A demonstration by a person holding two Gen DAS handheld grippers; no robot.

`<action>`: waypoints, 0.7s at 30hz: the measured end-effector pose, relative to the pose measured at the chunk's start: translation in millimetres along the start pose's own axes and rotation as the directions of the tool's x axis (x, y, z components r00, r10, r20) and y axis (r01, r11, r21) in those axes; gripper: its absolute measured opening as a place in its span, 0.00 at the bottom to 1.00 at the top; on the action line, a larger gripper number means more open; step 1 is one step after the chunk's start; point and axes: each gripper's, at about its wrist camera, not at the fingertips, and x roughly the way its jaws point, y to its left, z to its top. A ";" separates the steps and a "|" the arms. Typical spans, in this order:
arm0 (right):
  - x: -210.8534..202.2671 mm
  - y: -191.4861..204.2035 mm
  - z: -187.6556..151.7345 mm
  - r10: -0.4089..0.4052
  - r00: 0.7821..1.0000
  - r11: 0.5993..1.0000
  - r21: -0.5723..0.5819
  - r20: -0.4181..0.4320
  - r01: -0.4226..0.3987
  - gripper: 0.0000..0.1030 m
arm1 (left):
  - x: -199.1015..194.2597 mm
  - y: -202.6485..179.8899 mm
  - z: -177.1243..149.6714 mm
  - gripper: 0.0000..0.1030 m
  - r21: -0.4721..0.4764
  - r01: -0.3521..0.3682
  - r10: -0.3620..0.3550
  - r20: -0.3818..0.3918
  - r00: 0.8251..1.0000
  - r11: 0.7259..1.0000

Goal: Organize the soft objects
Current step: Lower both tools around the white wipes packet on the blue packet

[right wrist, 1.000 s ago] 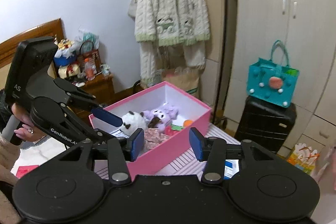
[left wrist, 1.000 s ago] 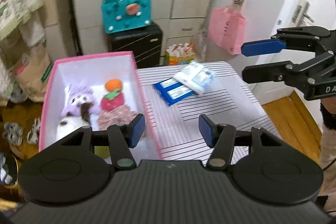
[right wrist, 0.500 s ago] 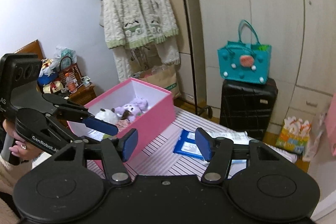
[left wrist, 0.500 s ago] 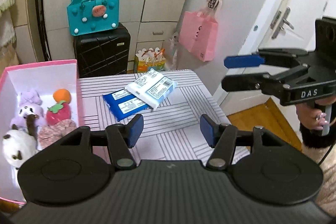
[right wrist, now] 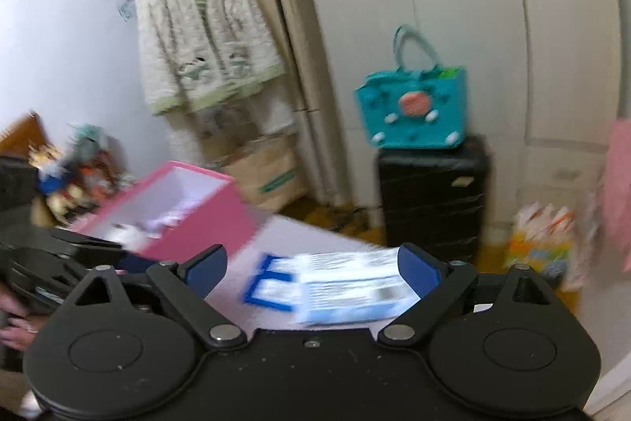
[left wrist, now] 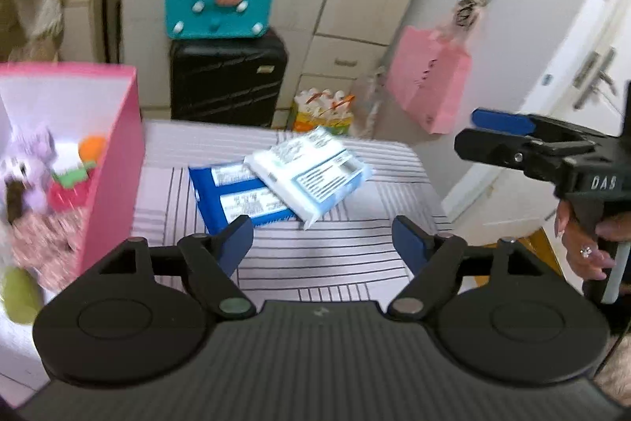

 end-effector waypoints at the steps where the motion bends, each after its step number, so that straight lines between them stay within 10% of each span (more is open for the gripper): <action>1: 5.4 -4.0 -4.3 -0.015 1.000 1.000 0.004 0.000 0.015 0.93 | 9.2 1.4 -2.4 0.75 -0.009 -0.004 0.004 -0.014 1.000 1.000; 9: 55.2 -28.4 -24.1 -0.066 0.994 0.998 -0.007 -0.084 0.066 0.92 | 61.8 10.4 -17.7 0.76 -0.061 -0.016 0.013 -0.051 0.999 0.998; 21: 106.7 -58.8 -31.1 -0.070 0.979 0.997 0.021 -0.189 0.075 0.92 | 84.8 15.2 -7.6 0.78 -0.104 -0.105 0.117 0.124 0.985 0.989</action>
